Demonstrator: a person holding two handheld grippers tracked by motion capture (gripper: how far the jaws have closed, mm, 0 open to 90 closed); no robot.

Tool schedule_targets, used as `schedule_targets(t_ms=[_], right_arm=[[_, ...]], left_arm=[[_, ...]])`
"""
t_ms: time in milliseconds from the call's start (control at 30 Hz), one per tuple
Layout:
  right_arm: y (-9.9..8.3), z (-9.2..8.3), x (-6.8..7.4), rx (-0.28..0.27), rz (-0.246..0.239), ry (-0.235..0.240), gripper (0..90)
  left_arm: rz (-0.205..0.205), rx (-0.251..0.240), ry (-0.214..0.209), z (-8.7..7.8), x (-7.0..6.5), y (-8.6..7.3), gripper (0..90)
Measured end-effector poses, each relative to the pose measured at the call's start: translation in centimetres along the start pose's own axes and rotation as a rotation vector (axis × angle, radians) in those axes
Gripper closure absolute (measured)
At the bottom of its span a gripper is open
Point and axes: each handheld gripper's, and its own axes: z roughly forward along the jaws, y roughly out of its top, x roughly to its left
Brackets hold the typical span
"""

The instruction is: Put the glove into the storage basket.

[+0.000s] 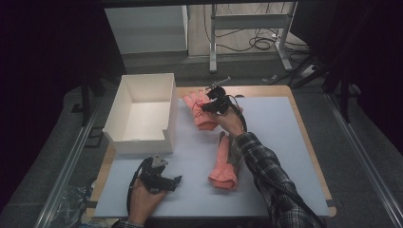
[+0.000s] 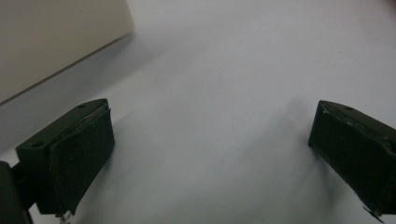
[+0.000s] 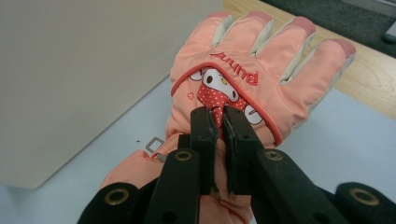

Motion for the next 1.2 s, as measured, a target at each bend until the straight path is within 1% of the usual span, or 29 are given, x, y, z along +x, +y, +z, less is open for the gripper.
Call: schedule_targets(t_ms=[33,67,100,233,267,300,433,467,500,533,567,600,700,733,767,800,833,867,900,933,1000,1033,1067,1200], right_arm=[[0.0,-0.4,0.1,-0.007,-0.001,0.002,83.2],[0.0,-0.4,0.1,-0.007,-0.001,0.002,83.2],[0.1,-1.1,0.3,-0.017,0.002,0.006,83.3],[-0.1,-2.6,0.7,-0.034,-0.001,0.011,83.4],[-0.1,-2.6,0.7,-0.034,-0.001,0.011,83.4],[-0.3,-3.4,1.0,-0.042,-0.003,0.018,83.5],[-0.8,-5.0,1.5,-0.062,-0.003,0.025,83.5],[-0.8,-5.0,1.5,-0.062,-0.003,0.025,83.5],[-1.2,-5.8,1.6,-0.071,-0.004,0.030,83.5],[-1.2,-5.8,1.6,-0.071,-0.004,0.030,83.5],[-1.4,-6.2,1.7,-0.075,-0.001,0.032,83.5],[-1.9,-7.0,1.9,-0.080,-0.002,0.033,83.5],[-2.7,-8.4,2.2,-0.097,0.001,0.041,83.5],[-2.7,-8.4,2.2,-0.097,0.001,0.041,83.5],[-3.3,-9.3,2.5,-0.109,0.002,0.045,83.5],[-3.3,-9.3,2.5,-0.109,0.002,0.045,83.5],[-3.9,-10.2,2.7,-0.114,0.000,0.047,83.5],[-3.9,-10.2,2.7,-0.114,0.000,0.047,83.5],[-4.7,-11.0,3.1,-0.122,0.000,0.048,83.5],[-5.1,-11.4,3.3,-0.124,-0.005,0.047,83.5],[-5.9,-12.2,3.6,-0.126,-0.003,0.047,83.5],[-5.9,-12.2,3.6,-0.126,-0.003,0.047,83.5],[-6.9,-12.9,4.0,-0.130,-0.003,0.046,83.5],[-8.8,-14.1,4.8,-0.134,-0.006,0.037,83.5]], left_arm=[[0.000,0.000,0.000,0.0,0.0,0.0,0.3],[0.001,0.002,-0.001,0.0,0.0,0.0,0.3],[0.001,0.002,-0.001,0.0,0.0,0.0,0.3],[0.002,0.002,0.000,0.0,0.0,0.0,0.3],[0.002,0.002,0.000,0.0,0.0,0.0,0.3],[0.002,0.002,0.000,0.0,0.0,0.0,0.3],[0.003,0.002,0.000,0.0,0.0,0.0,0.3],[0.003,0.002,0.000,0.0,0.0,0.0,0.3],[0.002,0.003,0.000,0.0,0.0,0.0,0.3],[0.002,0.003,0.000,0.0,0.0,0.0,0.3],[0.002,0.003,0.000,0.0,0.0,0.0,0.3],[0.002,0.003,0.000,0.0,0.0,0.0,0.3],[0.002,0.003,0.000,0.0,0.0,0.0,0.3],[0.002,0.003,0.000,0.0,0.0,0.0,0.3],[0.003,0.004,0.001,0.0,0.0,0.0,0.3],[0.003,0.004,0.001,0.0,0.0,0.0,0.3],[0.003,0.004,0.001,0.0,0.0,0.0,0.3],[0.003,0.004,0.001,0.0,0.0,0.0,0.3],[0.003,0.004,0.001,0.0,0.0,0.0,0.3],[0.002,0.003,0.001,0.0,0.0,0.0,0.3],[0.004,0.003,0.001,0.0,0.0,0.0,0.4],[0.004,0.003,0.001,0.0,0.0,0.0,0.3],[0.004,0.003,0.001,0.0,0.0,0.0,0.4],[0.000,0.000,0.002,0.0,0.0,0.0,0.3]])
